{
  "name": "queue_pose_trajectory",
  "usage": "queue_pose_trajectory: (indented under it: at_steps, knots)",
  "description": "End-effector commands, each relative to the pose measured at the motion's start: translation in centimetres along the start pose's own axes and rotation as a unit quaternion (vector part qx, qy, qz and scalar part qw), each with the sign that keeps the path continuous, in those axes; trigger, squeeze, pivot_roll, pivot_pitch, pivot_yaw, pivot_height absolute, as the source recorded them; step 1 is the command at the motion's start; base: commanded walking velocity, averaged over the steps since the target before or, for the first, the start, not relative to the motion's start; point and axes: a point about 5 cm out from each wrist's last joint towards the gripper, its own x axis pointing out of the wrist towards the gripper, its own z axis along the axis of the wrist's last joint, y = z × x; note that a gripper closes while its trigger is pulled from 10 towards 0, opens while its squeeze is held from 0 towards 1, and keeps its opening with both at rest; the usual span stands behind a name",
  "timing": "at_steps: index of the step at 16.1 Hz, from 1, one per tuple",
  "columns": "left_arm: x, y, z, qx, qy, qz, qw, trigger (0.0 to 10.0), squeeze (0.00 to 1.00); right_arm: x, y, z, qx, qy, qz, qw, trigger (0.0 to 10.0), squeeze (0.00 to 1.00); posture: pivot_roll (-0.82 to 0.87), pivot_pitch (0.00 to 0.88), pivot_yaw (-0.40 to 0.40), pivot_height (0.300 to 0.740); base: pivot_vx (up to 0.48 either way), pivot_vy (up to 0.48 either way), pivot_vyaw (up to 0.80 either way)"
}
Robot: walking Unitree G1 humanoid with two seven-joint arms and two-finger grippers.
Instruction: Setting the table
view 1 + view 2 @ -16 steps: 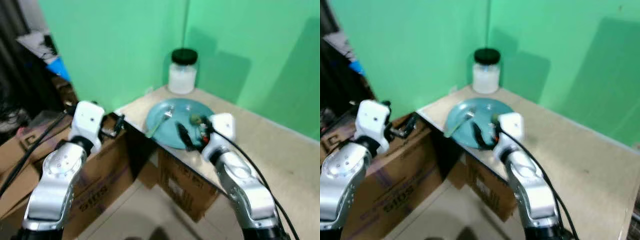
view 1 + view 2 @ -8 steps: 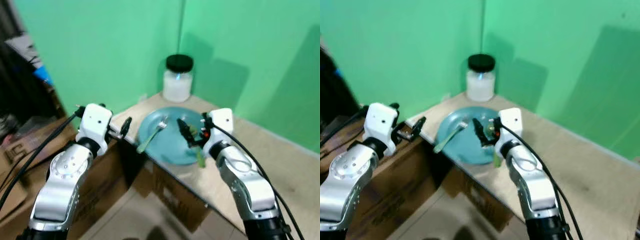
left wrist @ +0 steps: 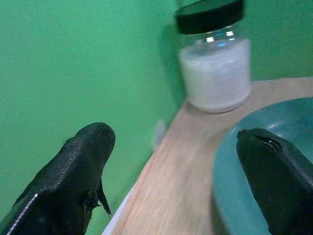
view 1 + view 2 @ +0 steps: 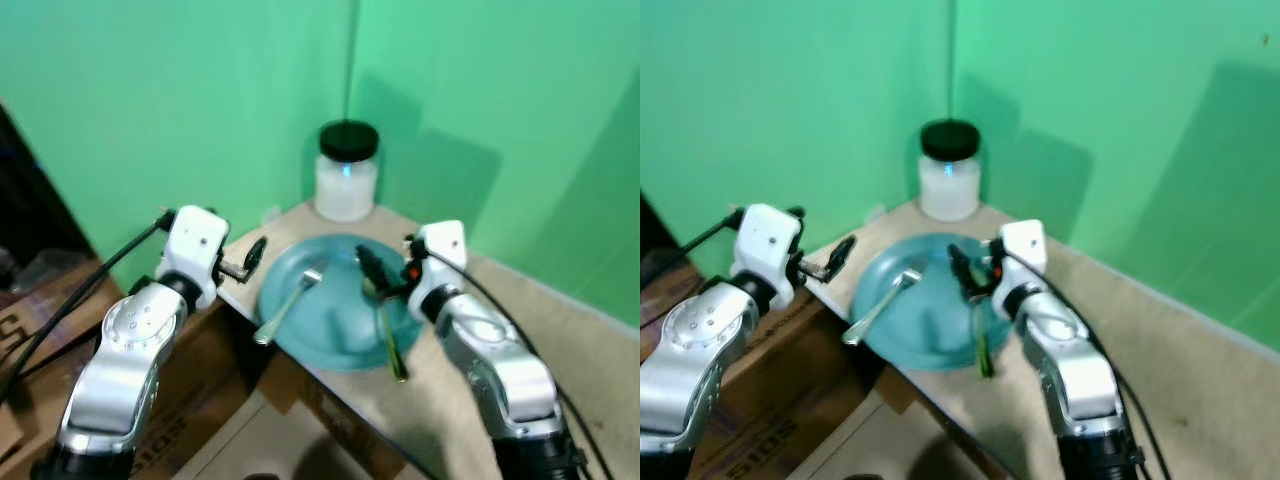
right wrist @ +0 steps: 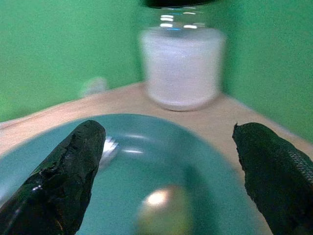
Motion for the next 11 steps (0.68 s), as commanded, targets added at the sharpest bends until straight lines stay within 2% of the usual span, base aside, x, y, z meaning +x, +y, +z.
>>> queue_pose_trajectory:
  at_steps: [1,3,4,6,8,9,11]
  knots:
    - [0.2,-0.4,-0.6,-0.006,0.018,-0.025,1.000,10.0,0.00,-0.1,-1.2,0.0,0.016,0.009,-0.022,1.000,10.0,0.00,0.13,0.000,0.020,0.740,0.000,0.000,0.00]
    - [0.2,-0.3,-1.5,-0.020,0.057,-0.065,0.996,10.0,0.00,0.1,-1.9,0.6,0.047,0.016,-0.016,0.999,10.0,0.00,0.13,0.000,0.017,0.740,0.000,0.000,0.00]
    - [0.1,-0.1,-2.0,-0.023,0.075,-0.063,0.995,10.0,0.00,0.1,-2.1,0.7,0.050,0.019,-0.016,0.998,10.0,0.00,0.14,0.000,0.016,0.740,0.000,0.000,0.00]
    - [0.0,0.6,-2.9,-0.063,0.095,-0.049,0.992,10.0,0.00,0.0,-2.5,0.8,0.051,0.024,-0.008,0.998,10.0,0.00,0.14,0.000,0.012,0.740,0.000,0.000,0.00]
    - [0.1,1.1,-3.7,-0.075,0.112,-0.040,0.990,10.0,0.00,-0.2,-2.8,1.0,0.025,0.023,0.008,0.999,10.0,0.00,0.14,0.000,0.008,0.740,0.000,0.000,0.00]
    - [0.1,1.0,-4.3,-0.087,0.124,-0.063,0.986,10.0,0.00,-0.4,-2.7,1.2,0.000,0.022,0.033,0.999,10.0,0.00,0.15,0.000,0.002,0.740,0.000,0.000,0.00]
    - [0.3,1.1,-4.6,-0.134,0.126,-0.081,0.979,10.0,0.00,-0.7,-2.5,1.4,-0.040,0.023,0.085,0.995,10.0,0.00,0.16,0.000,-0.005,0.740,0.000,0.000,0.00]
